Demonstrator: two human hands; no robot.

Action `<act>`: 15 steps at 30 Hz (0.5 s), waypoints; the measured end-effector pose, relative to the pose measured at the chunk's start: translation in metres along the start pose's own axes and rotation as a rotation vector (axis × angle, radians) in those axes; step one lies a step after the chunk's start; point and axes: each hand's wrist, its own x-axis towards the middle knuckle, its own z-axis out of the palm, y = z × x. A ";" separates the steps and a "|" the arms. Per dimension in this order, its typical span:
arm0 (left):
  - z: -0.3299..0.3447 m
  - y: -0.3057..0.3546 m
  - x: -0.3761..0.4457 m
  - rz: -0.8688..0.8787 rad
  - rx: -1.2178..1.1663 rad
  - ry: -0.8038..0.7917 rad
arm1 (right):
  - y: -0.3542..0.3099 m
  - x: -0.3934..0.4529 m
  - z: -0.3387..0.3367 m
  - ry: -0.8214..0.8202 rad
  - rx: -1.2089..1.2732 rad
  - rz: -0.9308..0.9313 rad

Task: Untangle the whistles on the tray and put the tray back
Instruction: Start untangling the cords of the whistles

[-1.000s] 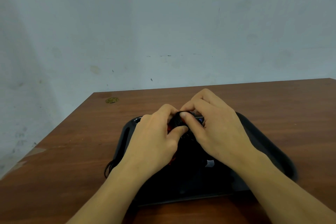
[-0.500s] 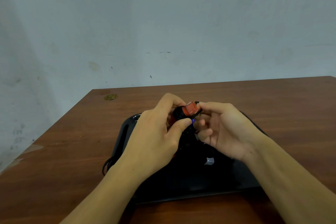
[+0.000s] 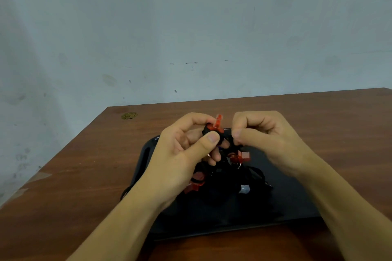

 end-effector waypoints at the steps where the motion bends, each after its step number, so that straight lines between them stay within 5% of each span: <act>1: 0.000 -0.001 0.000 -0.018 -0.044 0.007 | 0.000 0.000 0.000 0.000 -0.061 -0.035; 7: 0.001 0.000 0.001 -0.040 -0.189 0.060 | 0.002 -0.001 0.006 0.108 -0.280 -0.098; 15: 0.004 0.003 -0.002 -0.011 -0.197 -0.051 | 0.012 0.006 0.006 -0.101 0.338 0.331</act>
